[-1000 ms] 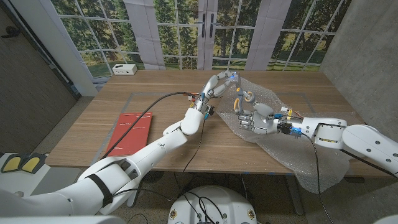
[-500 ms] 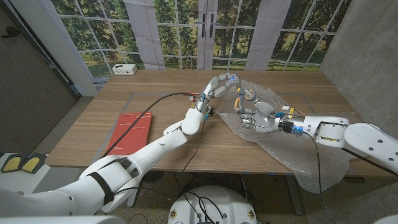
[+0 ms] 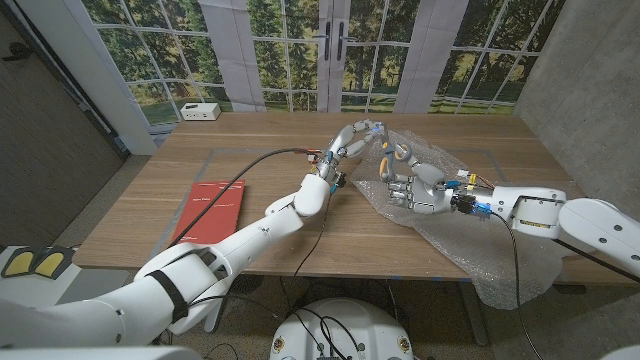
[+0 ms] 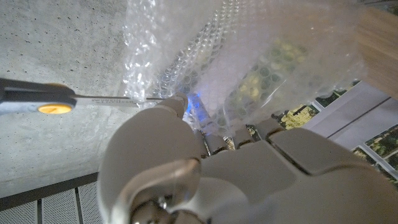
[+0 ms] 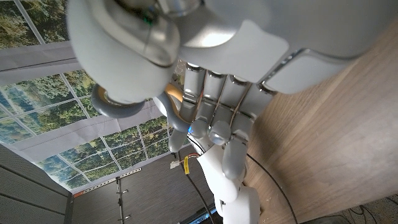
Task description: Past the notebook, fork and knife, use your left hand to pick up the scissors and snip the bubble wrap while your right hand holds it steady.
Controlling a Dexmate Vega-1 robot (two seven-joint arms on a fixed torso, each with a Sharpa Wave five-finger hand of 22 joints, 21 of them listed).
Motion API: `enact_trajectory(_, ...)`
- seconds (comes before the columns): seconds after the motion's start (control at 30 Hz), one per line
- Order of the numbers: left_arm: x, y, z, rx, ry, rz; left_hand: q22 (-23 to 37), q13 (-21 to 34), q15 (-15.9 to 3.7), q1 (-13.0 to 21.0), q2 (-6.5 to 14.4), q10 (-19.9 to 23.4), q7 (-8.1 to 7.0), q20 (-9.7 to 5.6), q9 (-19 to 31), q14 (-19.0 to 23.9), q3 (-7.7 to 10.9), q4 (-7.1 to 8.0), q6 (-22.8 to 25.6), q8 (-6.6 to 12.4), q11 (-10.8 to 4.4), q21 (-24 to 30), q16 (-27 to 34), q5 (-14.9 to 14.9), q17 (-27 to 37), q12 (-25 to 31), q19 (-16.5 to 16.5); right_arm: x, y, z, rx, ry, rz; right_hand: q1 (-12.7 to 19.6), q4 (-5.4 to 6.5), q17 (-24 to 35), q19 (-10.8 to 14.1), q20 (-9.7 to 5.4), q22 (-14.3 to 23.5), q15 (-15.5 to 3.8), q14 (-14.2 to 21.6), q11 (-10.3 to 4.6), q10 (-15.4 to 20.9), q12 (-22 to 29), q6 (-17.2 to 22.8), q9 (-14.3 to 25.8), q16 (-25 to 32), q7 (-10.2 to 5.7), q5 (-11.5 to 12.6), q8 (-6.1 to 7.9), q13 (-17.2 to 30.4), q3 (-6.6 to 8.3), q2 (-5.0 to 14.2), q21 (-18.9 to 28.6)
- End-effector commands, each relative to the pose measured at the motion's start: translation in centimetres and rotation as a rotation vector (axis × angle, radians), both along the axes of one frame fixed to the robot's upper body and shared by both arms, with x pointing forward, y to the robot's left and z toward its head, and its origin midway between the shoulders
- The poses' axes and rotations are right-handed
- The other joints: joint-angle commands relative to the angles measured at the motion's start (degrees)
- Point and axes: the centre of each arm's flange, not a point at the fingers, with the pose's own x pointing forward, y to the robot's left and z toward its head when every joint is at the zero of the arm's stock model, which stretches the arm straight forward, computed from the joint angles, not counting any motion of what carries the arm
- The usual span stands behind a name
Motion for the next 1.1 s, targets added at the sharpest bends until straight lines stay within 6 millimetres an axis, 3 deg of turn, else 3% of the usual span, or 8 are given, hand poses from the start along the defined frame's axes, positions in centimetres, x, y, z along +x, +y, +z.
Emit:
enact_trajectory(0.03, 0.04, -0.53, 0.18, -0.013, -0.007, -0.004, 0.2, 0.3, -7.47, -0.3, 0.0, 0.5, 0.04, 0.25, 0.0, 0.7, 0.33, -0.29, 0.6, -0.12, -0.04, 0.5, 0.4, -0.2, 0.3, 0.0, 0.3, -0.28, -0.24, -0.28, 0.008, 0.013, -0.006, 0.1, 0.11, 0.3, 0.2, -1.48, 0.0, -8.36, 0.5, -0.30, 0.3, 0.2, 0.7, 0.4, 0.1, 0.10, -0.2, 0.01, 0.6, -0.14, 0.61, 0.0)
enact_trajectory(0.53, -0.35, 0.02, 0.03, -0.031, -0.012, 0.007, 0.2, 0.4, -7.55, -0.5, 0.0, 0.7, 0.00, 0.15, -0.3, 0.9, 0.44, -0.45, 0.7, -0.29, -0.05, 0.4, 0.3, -0.2, 0.3, 0.0, 0.4, -0.44, -0.14, -0.40, 0.023, 0.025, -0.030, 0.2, 0.06, 0.4, 0.4, -1.58, -0.1, -8.37, 0.9, -0.44, 0.8, 0.0, 1.5, 0.2, 0.1, -0.03, -0.4, -0.32, 0.2, -0.20, 0.73, 0.0)
enact_trajectory(0.73, -0.44, 0.13, -0.07, -0.034, -0.012, 0.007, 0.2, 0.4, -7.53, -0.6, 0.0, 0.7, 0.06, 0.10, -0.4, 0.8, 0.48, -0.49, 0.7, -0.38, -0.05, 0.4, 0.3, -0.2, 0.3, 0.0, 0.4, -0.62, -0.13, -0.37, 0.025, 0.024, -0.044, 1.3, -0.32, -0.3, 0.6, -1.77, -0.4, -8.48, 0.8, -0.64, 1.5, -0.2, 1.8, 0.6, -0.5, -0.55, -0.3, -0.16, -0.5, 0.51, 1.85, -0.2)
enact_trajectory(0.87, -0.48, 0.18, -0.18, -0.032, -0.010, 0.006, 0.2, 0.4, -7.54, -0.6, 0.0, 0.7, 0.05, 0.05, -0.5, 0.9, 0.51, -0.53, 0.7, -0.42, -0.04, 0.4, 0.3, -0.2, 0.3, -0.1, 0.4, -0.74, -0.05, -0.32, 0.025, 0.020, -0.047, 5.7, -2.10, -0.1, 0.1, -2.35, -0.2, -8.53, 1.1, -1.51, 1.4, -0.1, 2.0, 0.6, -0.6, -0.95, 0.0, -0.15, -0.2, 2.79, 4.47, -0.1)
enact_trajectory(1.0, -0.48, 0.25, -0.23, -0.032, -0.009, 0.005, 0.2, 0.4, -7.56, -0.7, 0.0, 0.8, 0.22, 0.07, -0.5, 0.9, 0.54, -0.58, 0.8, -0.45, -0.04, 0.4, 0.3, -0.2, 0.3, -0.1, 0.4, -0.90, 0.03, -0.30, 0.025, 0.020, -0.056, 13.2, -5.39, 0.5, -1.3, -3.51, 0.1, -8.44, 1.0, -2.29, 1.0, -0.5, 1.7, 1.1, -0.5, -1.63, -0.6, -0.12, -0.6, 7.33, 7.00, 0.0)
enact_trajectory(1.07, -0.48, 0.28, -0.22, -0.033, -0.010, 0.005, 0.2, 0.4, -7.54, -0.7, 0.0, 0.8, 0.27, 0.08, -0.6, 0.9, 0.56, -0.60, 0.8, -0.48, -0.04, 0.4, 0.3, -0.2, 0.3, -0.1, 0.4, -0.95, 0.06, -0.32, 0.026, 0.022, -0.059, 15.4, -6.24, 0.5, -1.9, -3.97, 0.3, -8.46, 1.1, -2.99, 1.0, -0.6, 1.6, 1.1, -0.7, -1.85, -0.9, -0.34, -0.6, 9.27, 7.51, 0.2)
enact_trajectory(1.1, -0.48, 0.29, -0.23, -0.032, -0.010, 0.004, 0.2, 0.4, -7.56, -0.7, 0.0, 0.8, 0.28, 0.09, -0.6, 0.9, 0.57, -0.61, 0.7, -0.52, -0.04, 0.4, 0.2, -0.2, 0.3, -0.1, 0.4, -0.98, 0.07, -0.33, 0.024, 0.022, -0.062, 15.6, -6.31, 0.5, -2.0, -4.02, 0.4, -8.45, 1.0, -3.00, 0.9, -0.5, 1.6, 1.2, -0.7, -2.06, -0.9, -0.29, -0.4, 9.51, 7.56, 0.2)
